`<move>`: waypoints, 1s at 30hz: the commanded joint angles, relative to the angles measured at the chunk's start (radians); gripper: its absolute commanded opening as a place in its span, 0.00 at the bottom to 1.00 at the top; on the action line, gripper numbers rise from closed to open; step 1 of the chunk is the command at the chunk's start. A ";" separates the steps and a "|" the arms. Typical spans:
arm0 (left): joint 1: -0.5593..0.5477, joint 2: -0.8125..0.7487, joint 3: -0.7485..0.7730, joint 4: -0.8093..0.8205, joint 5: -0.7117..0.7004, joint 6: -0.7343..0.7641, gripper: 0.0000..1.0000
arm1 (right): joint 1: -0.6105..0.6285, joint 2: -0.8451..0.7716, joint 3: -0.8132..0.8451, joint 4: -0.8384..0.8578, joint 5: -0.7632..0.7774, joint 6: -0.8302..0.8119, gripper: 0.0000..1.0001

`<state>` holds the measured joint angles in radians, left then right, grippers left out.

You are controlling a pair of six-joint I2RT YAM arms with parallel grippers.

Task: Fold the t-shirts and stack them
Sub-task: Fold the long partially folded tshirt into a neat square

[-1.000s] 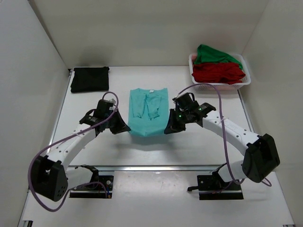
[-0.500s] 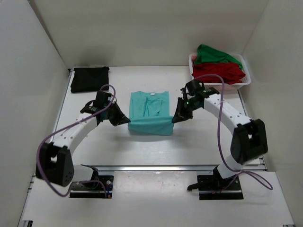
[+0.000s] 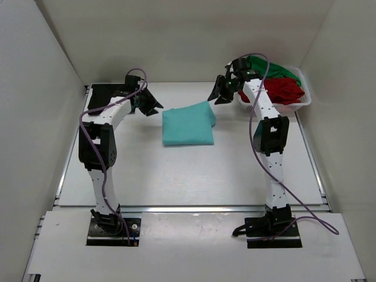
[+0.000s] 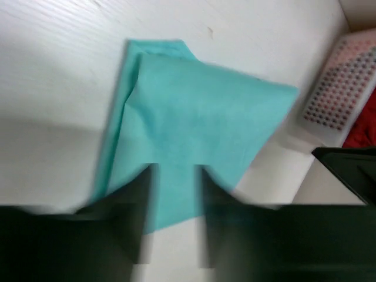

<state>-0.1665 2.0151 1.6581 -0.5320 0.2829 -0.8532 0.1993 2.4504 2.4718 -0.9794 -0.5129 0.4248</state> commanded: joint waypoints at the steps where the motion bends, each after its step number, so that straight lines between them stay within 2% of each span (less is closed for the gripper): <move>1: 0.042 0.023 0.031 0.009 -0.014 0.006 0.64 | -0.032 0.029 0.112 -0.096 0.007 0.014 0.44; 3: 0.050 0.021 -0.004 0.044 0.018 0.014 0.63 | -0.038 -0.035 0.006 -0.035 0.030 0.002 0.47; 6: 0.050 0.016 -0.073 0.082 0.027 0.025 0.75 | -0.034 -0.207 -0.338 0.112 0.053 -0.020 0.49; 8: 0.041 0.005 -0.118 0.127 0.032 0.026 0.76 | -0.027 -0.286 -0.472 0.208 0.050 -0.020 0.49; 11: 0.030 -0.018 -0.233 0.213 0.062 -0.001 0.74 | -0.023 -0.303 -0.549 0.261 0.050 -0.049 0.46; 17: 0.002 -0.032 -0.291 0.231 0.061 0.002 0.75 | 0.003 -0.200 -0.458 0.271 0.166 -0.103 0.41; 25: 0.010 -0.052 -0.342 0.257 0.062 0.003 0.79 | -0.014 -0.016 -0.228 0.229 0.171 -0.093 0.42; 30: 0.001 -0.030 -0.302 0.242 0.042 0.006 0.78 | -0.011 0.042 -0.235 0.223 0.162 -0.096 0.42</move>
<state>-0.1612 2.0312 1.3289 -0.2974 0.3443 -0.8574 0.1932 2.4733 2.2143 -0.7536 -0.3557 0.3424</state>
